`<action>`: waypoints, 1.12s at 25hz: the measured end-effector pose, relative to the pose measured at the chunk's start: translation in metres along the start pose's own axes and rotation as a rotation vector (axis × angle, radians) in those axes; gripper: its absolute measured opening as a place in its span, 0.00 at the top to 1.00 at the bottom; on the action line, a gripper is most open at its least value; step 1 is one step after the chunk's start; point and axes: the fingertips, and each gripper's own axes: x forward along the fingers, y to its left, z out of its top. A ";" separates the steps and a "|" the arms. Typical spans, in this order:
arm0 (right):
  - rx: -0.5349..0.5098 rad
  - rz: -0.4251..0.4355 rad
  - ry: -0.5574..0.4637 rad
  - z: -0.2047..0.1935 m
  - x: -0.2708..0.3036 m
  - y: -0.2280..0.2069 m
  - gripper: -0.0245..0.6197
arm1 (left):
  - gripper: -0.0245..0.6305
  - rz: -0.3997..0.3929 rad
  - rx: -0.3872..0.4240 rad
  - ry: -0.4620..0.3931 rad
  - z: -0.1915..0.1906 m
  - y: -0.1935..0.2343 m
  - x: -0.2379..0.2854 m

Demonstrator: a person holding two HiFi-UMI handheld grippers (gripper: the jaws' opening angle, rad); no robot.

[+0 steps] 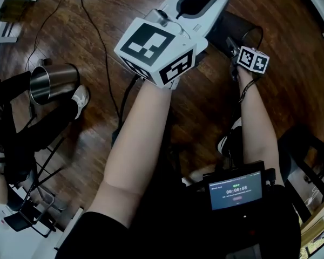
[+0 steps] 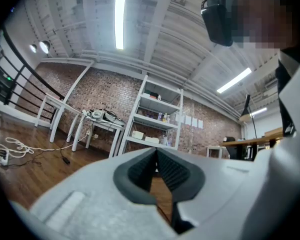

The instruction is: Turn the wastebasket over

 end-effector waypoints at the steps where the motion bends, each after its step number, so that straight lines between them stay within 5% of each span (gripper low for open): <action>1: -0.089 -0.017 0.064 -0.001 0.001 0.000 0.95 | 0.96 0.000 0.003 0.000 0.000 0.000 0.000; 7: -0.615 -0.094 0.453 -0.035 0.017 0.001 0.94 | 0.96 0.005 0.006 0.002 -0.001 0.002 -0.001; 14: -1.049 -0.013 0.753 -0.076 0.029 0.033 0.94 | 0.96 0.007 0.006 -0.002 0.001 0.005 -0.001; 19: -1.180 0.047 0.870 -0.111 0.026 0.044 0.94 | 0.96 0.010 -0.007 0.004 -0.001 0.003 -0.003; 28: -1.195 0.070 0.784 -0.103 0.020 0.058 0.89 | 0.96 0.004 0.008 0.013 -0.002 0.004 -0.003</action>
